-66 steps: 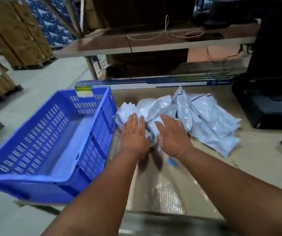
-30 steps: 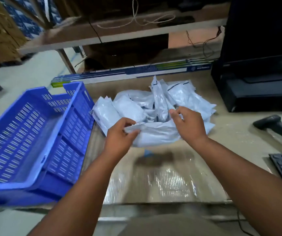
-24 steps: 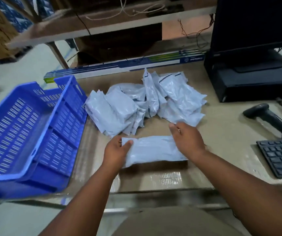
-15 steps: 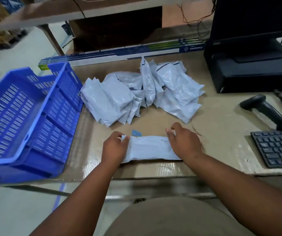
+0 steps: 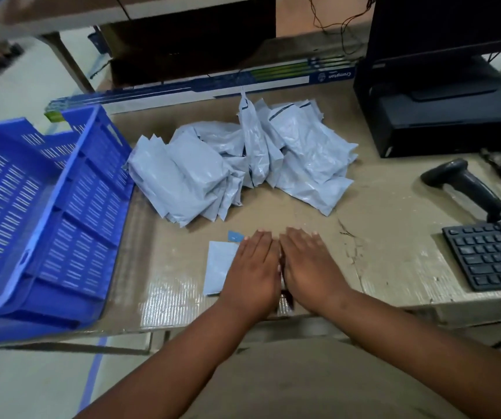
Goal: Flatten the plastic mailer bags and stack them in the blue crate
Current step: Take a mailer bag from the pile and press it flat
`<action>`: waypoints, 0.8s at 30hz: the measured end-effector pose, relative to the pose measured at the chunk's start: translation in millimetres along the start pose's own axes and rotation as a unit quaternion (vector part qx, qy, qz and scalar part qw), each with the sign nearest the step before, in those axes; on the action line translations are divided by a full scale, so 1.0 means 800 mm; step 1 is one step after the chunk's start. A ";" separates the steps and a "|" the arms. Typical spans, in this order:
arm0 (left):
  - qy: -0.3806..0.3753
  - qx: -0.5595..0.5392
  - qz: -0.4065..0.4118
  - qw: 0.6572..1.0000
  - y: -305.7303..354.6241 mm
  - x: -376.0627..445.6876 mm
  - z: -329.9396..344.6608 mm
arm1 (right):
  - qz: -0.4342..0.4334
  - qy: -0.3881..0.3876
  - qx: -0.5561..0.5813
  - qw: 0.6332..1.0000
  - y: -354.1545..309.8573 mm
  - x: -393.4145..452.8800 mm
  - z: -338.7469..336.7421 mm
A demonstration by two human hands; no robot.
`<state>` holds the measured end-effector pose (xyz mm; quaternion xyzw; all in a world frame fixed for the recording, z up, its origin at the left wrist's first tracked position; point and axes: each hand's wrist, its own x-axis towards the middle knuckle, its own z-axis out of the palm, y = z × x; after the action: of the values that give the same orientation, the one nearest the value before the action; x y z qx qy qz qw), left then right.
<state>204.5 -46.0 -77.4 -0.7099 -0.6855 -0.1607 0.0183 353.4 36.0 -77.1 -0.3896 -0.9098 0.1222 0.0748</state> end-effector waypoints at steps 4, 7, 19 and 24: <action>-0.054 0.068 -0.022 0.996 0.001 -0.001 0.007 | -0.011 -0.046 -0.071 0.996 0.020 0.003 0.015; -0.048 0.079 -0.027 0.995 0.009 0.005 0.010 | -0.005 -0.054 -0.084 0.995 0.017 0.005 0.015; -0.102 0.079 -0.056 0.990 0.004 0.011 0.020 | 0.005 -0.068 -0.086 0.994 0.020 0.016 0.013; -0.102 0.064 -0.060 0.991 0.003 0.007 0.022 | 0.005 -0.075 -0.093 0.993 0.020 0.015 0.009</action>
<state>210.8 -36.4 -92.2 -0.6778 -0.7337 -0.0445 -0.0160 354.4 53.9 -87.7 -0.3890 -0.9183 0.0658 -0.0310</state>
